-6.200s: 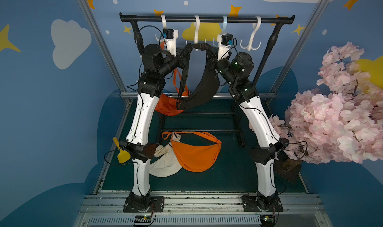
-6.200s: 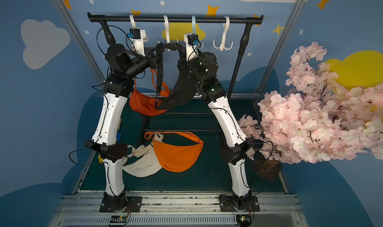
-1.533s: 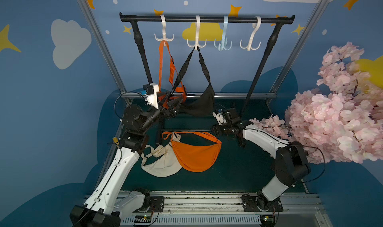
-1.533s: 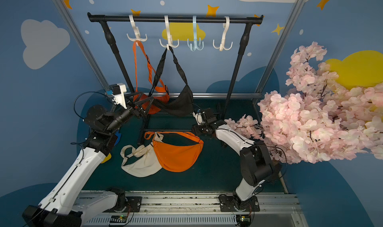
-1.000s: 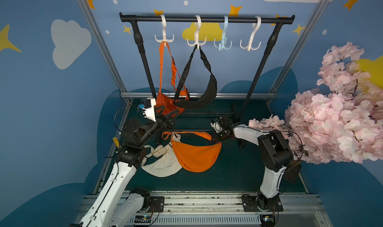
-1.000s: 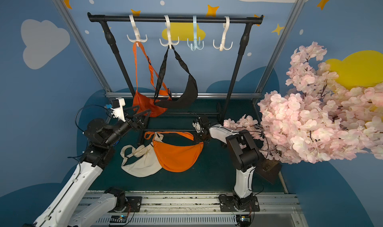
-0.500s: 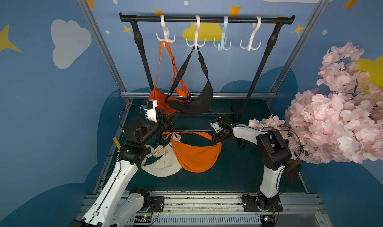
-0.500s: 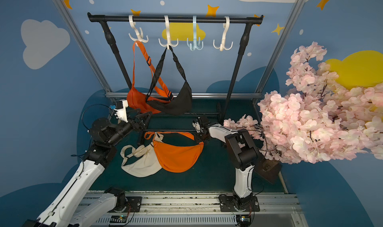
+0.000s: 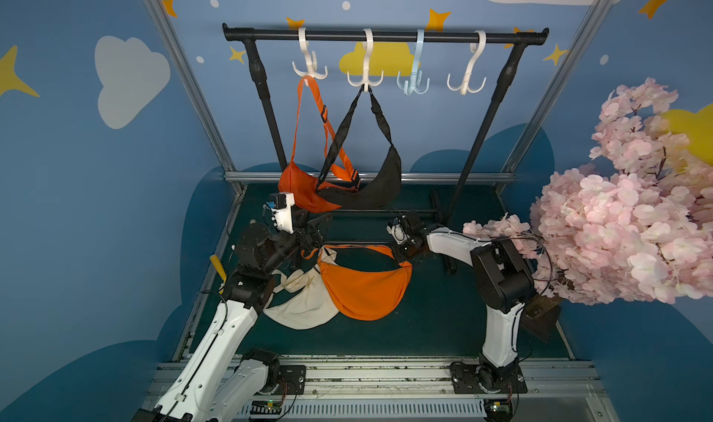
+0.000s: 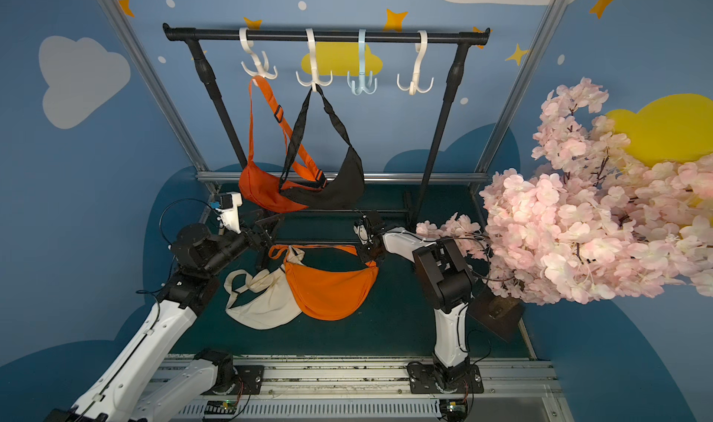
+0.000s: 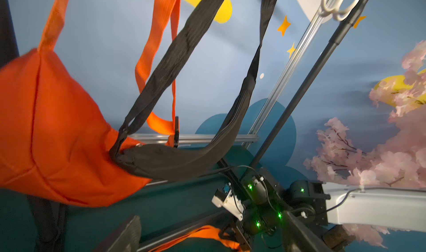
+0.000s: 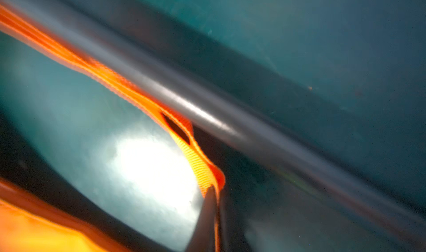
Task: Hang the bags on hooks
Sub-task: Pick up the bag from the center of the board.
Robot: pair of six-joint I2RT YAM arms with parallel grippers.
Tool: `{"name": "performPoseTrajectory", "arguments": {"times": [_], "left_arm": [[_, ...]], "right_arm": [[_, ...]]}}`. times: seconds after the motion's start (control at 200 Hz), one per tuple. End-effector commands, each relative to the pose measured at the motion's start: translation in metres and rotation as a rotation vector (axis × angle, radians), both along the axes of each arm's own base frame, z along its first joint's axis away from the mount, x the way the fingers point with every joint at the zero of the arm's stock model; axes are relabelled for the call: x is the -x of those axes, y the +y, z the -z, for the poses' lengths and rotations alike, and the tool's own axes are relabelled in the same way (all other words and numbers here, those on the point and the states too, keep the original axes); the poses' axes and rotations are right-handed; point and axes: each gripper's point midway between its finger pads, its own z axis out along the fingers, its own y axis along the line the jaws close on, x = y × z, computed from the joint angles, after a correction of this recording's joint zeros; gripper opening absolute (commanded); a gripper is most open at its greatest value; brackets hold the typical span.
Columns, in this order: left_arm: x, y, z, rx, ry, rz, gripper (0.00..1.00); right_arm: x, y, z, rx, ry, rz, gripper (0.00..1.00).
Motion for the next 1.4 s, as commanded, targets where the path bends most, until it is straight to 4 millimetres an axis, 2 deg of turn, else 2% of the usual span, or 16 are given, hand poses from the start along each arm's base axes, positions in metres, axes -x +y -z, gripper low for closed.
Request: {"name": "performPoseTrajectory", "arguments": {"times": [0.0,0.09,0.28,0.36,0.461,0.566,0.746,0.876,1.081,1.257,1.397], "left_arm": [[0.007,0.0,0.008,0.0,0.017,0.016,0.93],[0.01,-0.005,0.018,0.007,0.039,0.047,0.94],[0.018,-0.032,0.047,-0.02,0.084,0.209,0.92],[0.021,-0.049,0.059,-0.064,0.097,0.27,0.92],[0.022,-0.072,0.07,-0.154,0.074,0.307,0.92],[0.015,-0.093,0.078,-0.257,0.045,0.318,0.92],[-0.014,-0.107,0.093,-0.338,0.054,0.283,0.92],[-0.047,-0.099,0.1,-0.371,0.047,0.145,0.95],[-0.089,-0.081,0.115,-0.503,0.047,-0.03,0.96],[-0.109,-0.071,0.109,-0.582,0.011,-0.115,0.98],[-0.117,-0.073,0.099,-0.594,-0.031,-0.097,0.92]], "right_arm": [[-0.002,0.002,-0.01,0.011,-0.012,0.007,0.0],[-0.006,0.006,-0.041,-0.022,-0.079,0.003,0.0],[0.001,0.024,-0.133,-0.1,-0.284,-0.082,0.0],[0.006,0.029,-0.159,-0.116,-0.346,-0.105,0.0],[0.014,0.037,-0.181,-0.137,-0.397,-0.137,0.0],[0.022,0.042,-0.197,-0.141,-0.446,-0.166,0.0],[0.038,0.049,-0.221,-0.166,-0.496,-0.215,0.0],[0.049,0.051,-0.234,-0.176,-0.525,-0.238,0.0],[0.067,0.049,-0.25,-0.206,-0.555,-0.266,0.0],[0.076,0.043,-0.252,-0.209,-0.553,-0.272,0.0],[0.08,0.039,-0.254,-0.219,-0.56,-0.266,0.0]]}}
